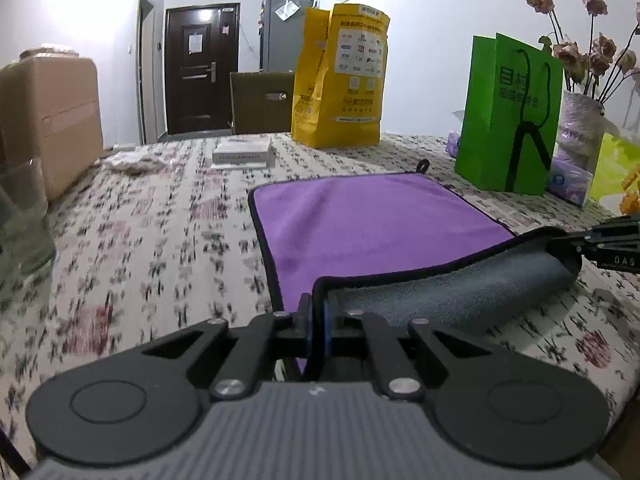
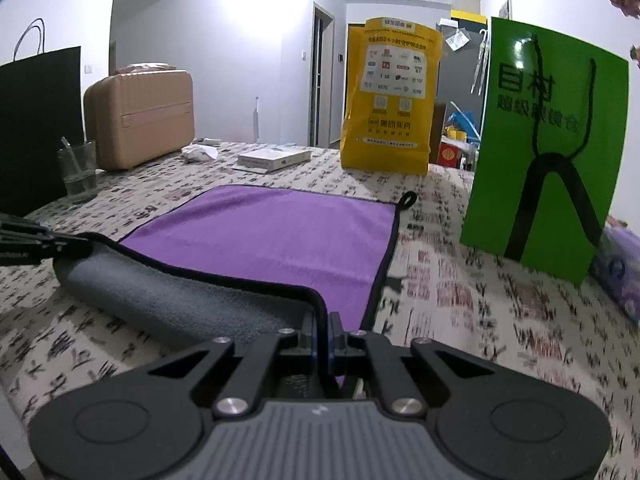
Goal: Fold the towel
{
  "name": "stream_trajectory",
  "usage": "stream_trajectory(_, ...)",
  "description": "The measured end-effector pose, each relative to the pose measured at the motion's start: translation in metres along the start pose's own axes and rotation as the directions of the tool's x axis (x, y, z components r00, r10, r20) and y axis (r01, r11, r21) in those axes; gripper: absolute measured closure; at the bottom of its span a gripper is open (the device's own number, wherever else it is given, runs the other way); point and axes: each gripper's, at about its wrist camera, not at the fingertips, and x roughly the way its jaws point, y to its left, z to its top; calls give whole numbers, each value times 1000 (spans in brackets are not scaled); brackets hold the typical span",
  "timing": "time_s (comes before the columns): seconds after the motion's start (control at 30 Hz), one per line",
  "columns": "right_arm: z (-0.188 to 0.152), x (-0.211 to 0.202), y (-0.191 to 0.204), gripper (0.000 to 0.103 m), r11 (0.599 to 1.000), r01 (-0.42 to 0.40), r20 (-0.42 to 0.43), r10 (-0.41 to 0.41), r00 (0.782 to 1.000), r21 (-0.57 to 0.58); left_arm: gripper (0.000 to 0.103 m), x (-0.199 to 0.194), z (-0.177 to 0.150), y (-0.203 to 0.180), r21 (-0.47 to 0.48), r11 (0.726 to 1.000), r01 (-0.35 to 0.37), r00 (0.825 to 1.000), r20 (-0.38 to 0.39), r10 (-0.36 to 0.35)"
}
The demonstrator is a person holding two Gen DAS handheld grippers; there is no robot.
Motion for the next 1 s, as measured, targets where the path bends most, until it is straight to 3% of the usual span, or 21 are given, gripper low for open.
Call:
stream_trajectory(0.27, 33, 37, -11, 99, 999, 17, 1, -17, 1000, -40, 97, 33, 35, 14, 4, 1000, -4, 1000, 4, 4)
stream_trajectory(0.43, 58, 70, -25, 99, 999, 14, -15, -15, 1000, -46, 97, 71, 67, 31, -49, 999, 4, 1000, -29, -5)
stream_trajectory(0.73, 101, 130, -55, 99, 1000, 0, -54, 1, 999, 5, 97, 142, 114, 63, -145, 989, 23, 997, -72, -34)
stream_trajectory(1.0, 119, 194, -80, 99, 997, -4, -112, 12, 994, 71, 97, 198, 127, 78, -210, 978, -12, 993, -116, -12)
